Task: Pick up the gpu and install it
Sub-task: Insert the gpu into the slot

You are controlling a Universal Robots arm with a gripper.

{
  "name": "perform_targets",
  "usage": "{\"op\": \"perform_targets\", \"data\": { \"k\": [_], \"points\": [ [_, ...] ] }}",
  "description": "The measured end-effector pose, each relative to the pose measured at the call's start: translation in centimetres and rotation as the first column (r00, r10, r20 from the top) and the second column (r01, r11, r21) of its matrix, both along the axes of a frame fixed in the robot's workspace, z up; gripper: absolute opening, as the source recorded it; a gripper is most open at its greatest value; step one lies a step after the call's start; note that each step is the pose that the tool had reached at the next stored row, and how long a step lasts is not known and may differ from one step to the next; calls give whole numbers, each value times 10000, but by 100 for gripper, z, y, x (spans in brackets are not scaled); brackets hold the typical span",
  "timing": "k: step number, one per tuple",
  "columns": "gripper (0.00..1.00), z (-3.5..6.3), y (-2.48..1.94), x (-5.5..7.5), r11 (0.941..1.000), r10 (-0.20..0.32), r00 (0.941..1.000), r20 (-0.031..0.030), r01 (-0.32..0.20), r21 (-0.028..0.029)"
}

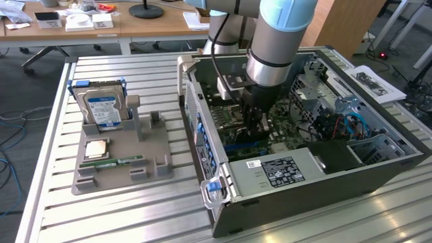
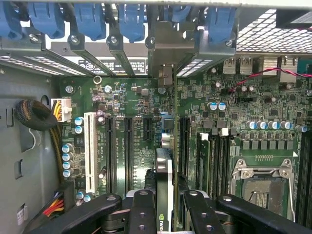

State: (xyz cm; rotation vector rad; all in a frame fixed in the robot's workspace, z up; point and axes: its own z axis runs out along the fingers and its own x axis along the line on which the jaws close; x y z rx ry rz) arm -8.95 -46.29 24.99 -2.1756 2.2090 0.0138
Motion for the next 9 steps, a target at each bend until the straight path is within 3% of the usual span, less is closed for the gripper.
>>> {"op": "perform_targets", "data": {
  "k": [9],
  "points": [
    [27,-14,-16,-4,10000,-58,10000,1,58,1]
  ]
}}
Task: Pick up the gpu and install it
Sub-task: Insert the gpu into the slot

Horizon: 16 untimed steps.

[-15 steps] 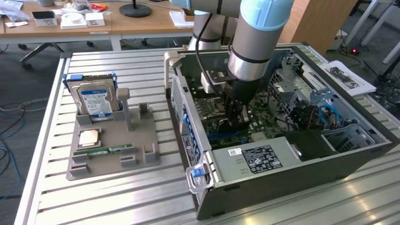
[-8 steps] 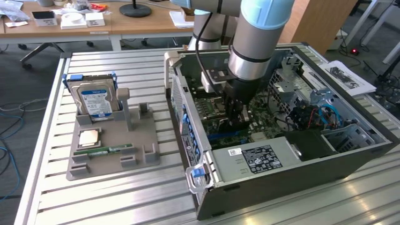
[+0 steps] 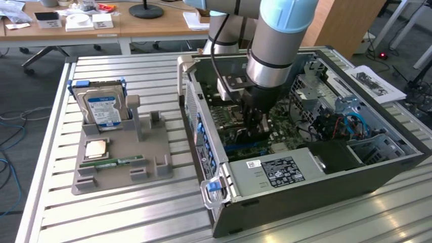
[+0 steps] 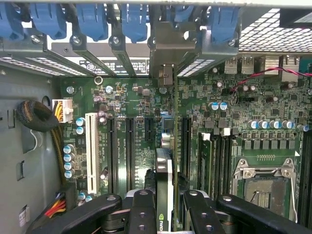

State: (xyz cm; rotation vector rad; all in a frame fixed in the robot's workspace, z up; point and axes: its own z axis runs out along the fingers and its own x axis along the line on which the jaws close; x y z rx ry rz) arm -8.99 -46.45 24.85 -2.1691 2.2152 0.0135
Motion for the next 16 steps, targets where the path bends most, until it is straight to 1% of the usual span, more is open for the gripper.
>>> {"op": "perform_targets", "data": {
  "k": [7,16],
  "points": [
    [27,-41,0,-3,10000,0,10000,-2,0,0],
    [27,-45,0,-3,10000,0,10000,-1,0,1]
  ]
}}
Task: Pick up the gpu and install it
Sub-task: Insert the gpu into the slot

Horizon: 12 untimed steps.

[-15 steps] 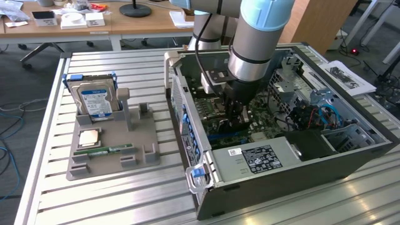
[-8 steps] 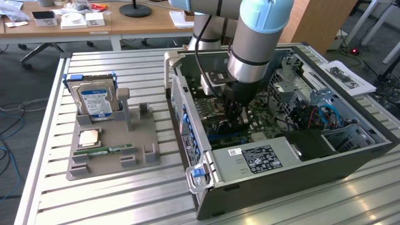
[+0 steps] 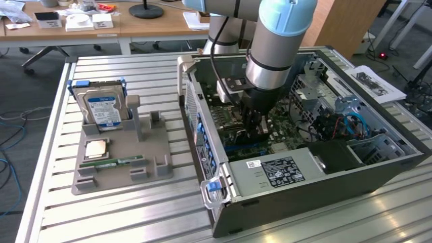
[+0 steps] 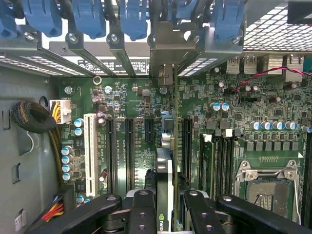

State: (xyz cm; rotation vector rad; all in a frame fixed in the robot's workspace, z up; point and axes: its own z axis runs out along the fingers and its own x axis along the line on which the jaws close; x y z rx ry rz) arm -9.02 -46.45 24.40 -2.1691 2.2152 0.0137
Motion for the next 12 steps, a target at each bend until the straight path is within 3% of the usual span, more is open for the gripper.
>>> {"op": "perform_targets", "data": {
  "k": [12],
  "points": [
    [27,-8,0,0,10000,0,10000,0,0,2]
  ]
}}
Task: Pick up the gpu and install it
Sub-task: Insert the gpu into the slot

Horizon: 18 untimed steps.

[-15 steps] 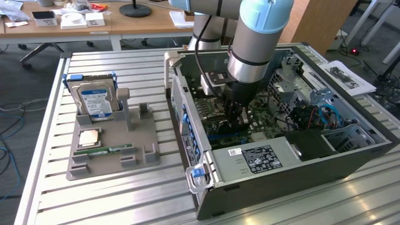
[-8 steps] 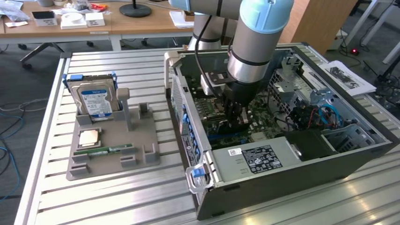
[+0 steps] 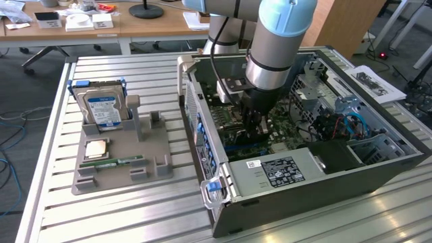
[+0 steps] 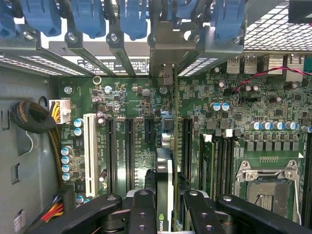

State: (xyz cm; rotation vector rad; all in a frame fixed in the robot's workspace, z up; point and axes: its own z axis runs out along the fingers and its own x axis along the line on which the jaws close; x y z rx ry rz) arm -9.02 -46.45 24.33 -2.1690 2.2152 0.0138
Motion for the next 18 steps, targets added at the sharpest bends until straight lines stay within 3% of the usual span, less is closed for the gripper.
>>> {"op": "perform_targets", "data": {
  "k": [18],
  "points": [
    [27,-6,24,-17,10000,-9,10000,1,9,-3]
  ]
}}
